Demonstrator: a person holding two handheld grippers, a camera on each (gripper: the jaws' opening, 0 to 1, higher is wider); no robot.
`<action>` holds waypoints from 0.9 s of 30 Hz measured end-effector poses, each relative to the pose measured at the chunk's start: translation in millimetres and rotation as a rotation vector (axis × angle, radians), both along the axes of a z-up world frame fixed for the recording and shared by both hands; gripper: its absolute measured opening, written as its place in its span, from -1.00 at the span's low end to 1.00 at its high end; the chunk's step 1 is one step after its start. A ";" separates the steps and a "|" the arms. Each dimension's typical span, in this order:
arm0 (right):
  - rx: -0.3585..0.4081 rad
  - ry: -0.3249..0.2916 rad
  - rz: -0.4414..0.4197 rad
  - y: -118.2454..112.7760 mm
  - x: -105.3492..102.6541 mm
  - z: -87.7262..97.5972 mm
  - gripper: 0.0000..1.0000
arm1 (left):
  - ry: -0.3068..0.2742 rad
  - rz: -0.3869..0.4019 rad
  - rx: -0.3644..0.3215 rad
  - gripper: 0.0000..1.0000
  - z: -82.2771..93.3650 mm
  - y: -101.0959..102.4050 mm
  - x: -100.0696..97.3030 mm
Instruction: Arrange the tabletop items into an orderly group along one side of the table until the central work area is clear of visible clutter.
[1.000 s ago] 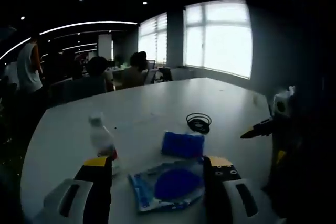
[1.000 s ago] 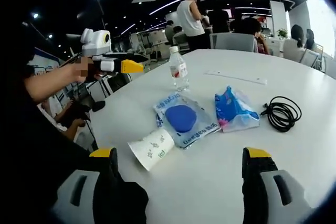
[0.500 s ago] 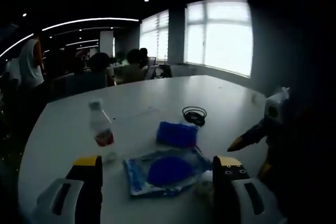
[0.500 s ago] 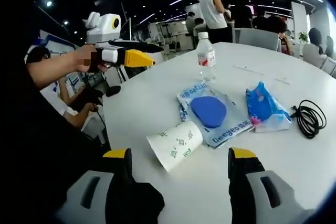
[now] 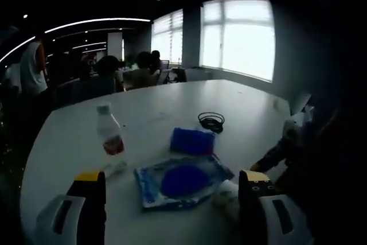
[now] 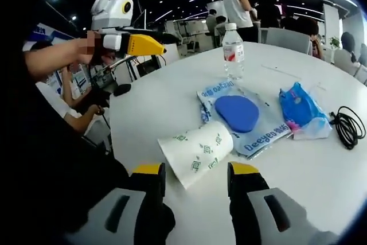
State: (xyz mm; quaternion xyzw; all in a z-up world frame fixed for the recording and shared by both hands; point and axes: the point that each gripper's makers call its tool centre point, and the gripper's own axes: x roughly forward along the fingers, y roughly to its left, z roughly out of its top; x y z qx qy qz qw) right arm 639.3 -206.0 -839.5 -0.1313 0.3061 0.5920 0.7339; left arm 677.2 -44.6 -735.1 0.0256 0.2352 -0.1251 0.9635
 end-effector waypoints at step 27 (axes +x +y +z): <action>0.036 -0.011 -0.083 -12.3 16.4 20.7 -1.00 | -0.031 -0.043 -0.007 0.77 3.9 -9.1 8.6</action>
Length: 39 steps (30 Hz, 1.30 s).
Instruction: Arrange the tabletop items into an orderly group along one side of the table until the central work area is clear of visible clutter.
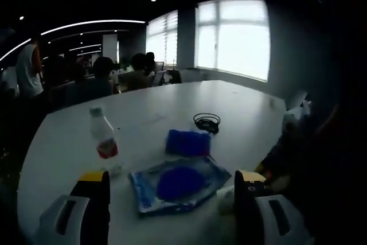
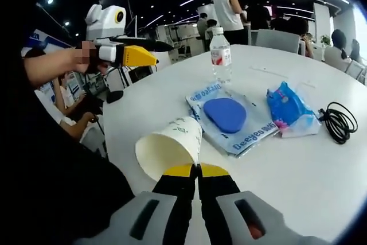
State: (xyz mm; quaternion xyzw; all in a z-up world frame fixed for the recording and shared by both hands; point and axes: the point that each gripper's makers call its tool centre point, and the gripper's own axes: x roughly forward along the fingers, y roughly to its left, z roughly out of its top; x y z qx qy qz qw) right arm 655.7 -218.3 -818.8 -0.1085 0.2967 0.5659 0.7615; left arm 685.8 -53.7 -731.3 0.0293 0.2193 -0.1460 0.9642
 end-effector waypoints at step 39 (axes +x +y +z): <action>-0.022 0.032 -0.079 1.1 82.1 87.8 -1.00 | -0.031 0.003 0.026 0.88 21.0 9.1 13.0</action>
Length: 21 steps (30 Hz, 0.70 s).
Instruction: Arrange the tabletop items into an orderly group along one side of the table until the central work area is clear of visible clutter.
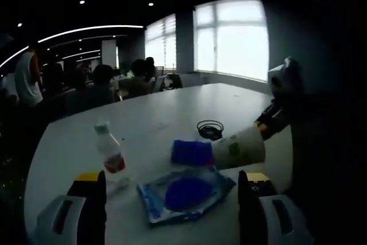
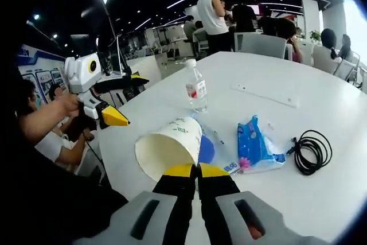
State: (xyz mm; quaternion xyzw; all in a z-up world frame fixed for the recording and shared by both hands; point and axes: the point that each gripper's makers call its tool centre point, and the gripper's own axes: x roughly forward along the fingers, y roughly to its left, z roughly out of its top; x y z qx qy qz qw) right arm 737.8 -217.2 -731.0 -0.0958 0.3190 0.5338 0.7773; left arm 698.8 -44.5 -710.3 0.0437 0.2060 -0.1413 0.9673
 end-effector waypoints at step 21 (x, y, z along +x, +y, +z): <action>-0.039 -0.038 0.029 26.8 51.6 35.2 -1.00 | 0.002 0.012 -0.059 0.99 15.3 7.0 5.8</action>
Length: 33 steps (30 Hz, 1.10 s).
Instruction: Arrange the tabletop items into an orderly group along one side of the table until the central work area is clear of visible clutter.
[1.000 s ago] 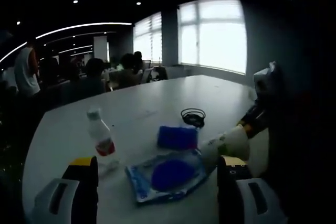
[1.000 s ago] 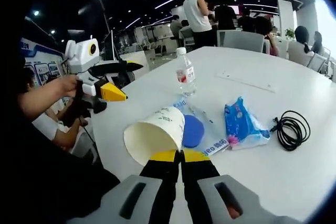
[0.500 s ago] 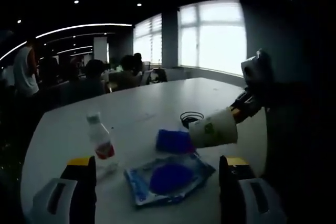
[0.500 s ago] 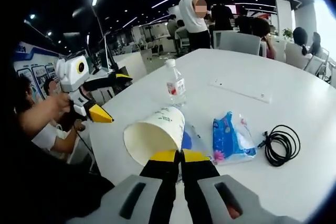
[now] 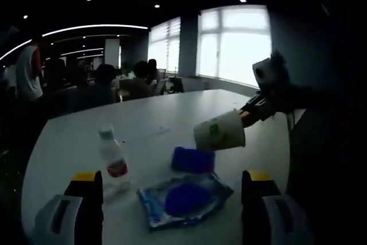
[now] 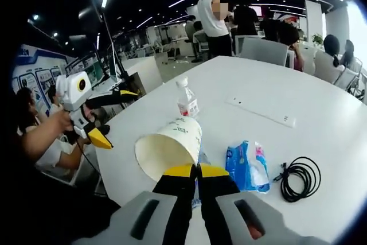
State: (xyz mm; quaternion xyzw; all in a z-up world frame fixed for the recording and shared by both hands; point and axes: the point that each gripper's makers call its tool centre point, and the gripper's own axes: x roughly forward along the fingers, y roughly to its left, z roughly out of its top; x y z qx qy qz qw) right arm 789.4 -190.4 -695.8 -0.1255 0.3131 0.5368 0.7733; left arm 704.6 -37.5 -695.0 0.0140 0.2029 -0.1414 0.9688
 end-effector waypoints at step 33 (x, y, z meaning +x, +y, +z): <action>-0.120 0.064 0.034 27.9 49.0 -5.4 -1.00 | -0.004 -0.012 0.022 0.99 -1.1 -0.6 0.7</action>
